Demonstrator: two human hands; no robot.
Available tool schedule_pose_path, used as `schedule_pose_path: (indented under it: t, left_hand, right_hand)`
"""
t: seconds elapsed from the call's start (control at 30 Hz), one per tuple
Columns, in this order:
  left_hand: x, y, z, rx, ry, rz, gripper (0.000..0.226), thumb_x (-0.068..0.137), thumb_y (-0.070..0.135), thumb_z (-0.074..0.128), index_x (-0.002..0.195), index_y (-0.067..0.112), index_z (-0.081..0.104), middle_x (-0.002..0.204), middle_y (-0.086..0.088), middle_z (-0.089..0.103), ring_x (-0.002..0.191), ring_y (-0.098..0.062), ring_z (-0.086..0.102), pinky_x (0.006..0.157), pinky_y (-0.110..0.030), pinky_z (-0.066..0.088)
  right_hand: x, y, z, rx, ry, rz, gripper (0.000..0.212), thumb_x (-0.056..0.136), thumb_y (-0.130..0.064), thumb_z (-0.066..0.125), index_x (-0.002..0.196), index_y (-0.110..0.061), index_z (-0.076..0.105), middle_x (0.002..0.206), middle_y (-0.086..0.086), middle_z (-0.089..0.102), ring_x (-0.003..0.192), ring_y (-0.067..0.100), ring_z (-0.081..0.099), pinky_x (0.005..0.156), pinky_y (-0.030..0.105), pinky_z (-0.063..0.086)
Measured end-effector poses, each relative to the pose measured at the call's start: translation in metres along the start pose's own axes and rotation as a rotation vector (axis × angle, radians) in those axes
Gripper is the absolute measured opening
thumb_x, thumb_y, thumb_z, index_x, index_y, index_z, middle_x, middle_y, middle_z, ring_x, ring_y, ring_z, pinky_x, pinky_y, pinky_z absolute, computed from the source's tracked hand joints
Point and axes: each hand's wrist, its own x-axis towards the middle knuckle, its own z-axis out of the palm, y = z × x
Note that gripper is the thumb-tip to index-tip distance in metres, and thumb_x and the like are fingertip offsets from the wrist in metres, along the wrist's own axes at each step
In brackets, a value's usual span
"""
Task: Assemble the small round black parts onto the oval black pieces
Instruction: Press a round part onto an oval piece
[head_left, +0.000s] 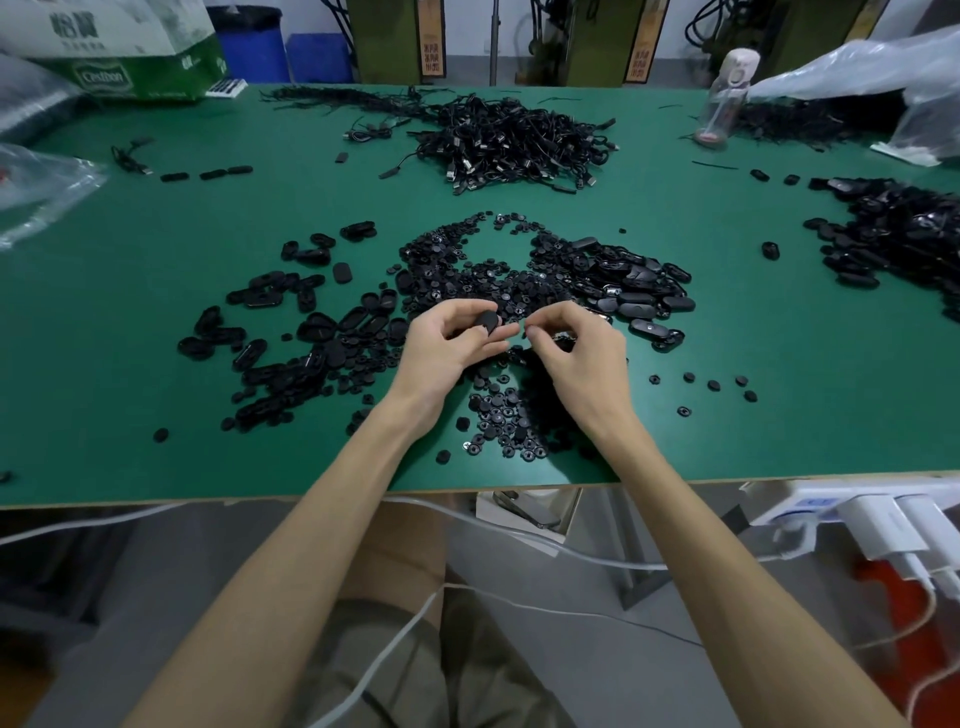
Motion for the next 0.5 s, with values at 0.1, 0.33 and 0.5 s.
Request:
schedule_pose_path:
  t: [0.1,0.33,0.5]
  left_hand:
    - [-0.0007,0.0001,0.002,0.038,0.005,0.0,0.03,0.102,-0.013,0.045,0.127,-0.006,0.061,0.128,-0.03,0.06,0.104,-0.027,0.076,0.092,-0.034,0.06]
    - [-0.0016,0.0013,0.0029,0.068,-0.001,-0.007,0.039,0.098,-0.019,0.042,0.131,-0.006,0.058,0.129,-0.025,0.061,0.106,-0.025,0.075,0.097,-0.037,0.059]
    - [-0.0031,0.0008,0.0039,0.081,-0.009,0.007,0.038,0.099,-0.019,0.043,0.131,-0.006,0.058,0.128,-0.021,0.061,0.104,-0.024,0.076,0.094,-0.033,0.06]
  right_hand:
    - [0.0005,-0.0011,-0.0015,-0.003,0.002,-0.01,0.007,0.096,-0.018,0.069,0.098,-0.022,0.075,0.095,-0.01,0.073,0.095,0.009,0.066,0.092,0.032,0.051]
    - [-0.0018,-0.0038,-0.0026,0.022,0.023,-0.032,0.008,0.098,-0.021,0.069,0.105,-0.021,0.073,0.093,-0.008,0.072,0.093,0.012,0.066,0.09,0.038,0.053]
    - [-0.0038,-0.0065,-0.0023,0.059,-0.021,-0.054,0.013,0.096,-0.018,0.069,0.109,-0.023,0.069,0.09,-0.011,0.071,0.095,0.017,0.065,0.087,0.043,0.053]
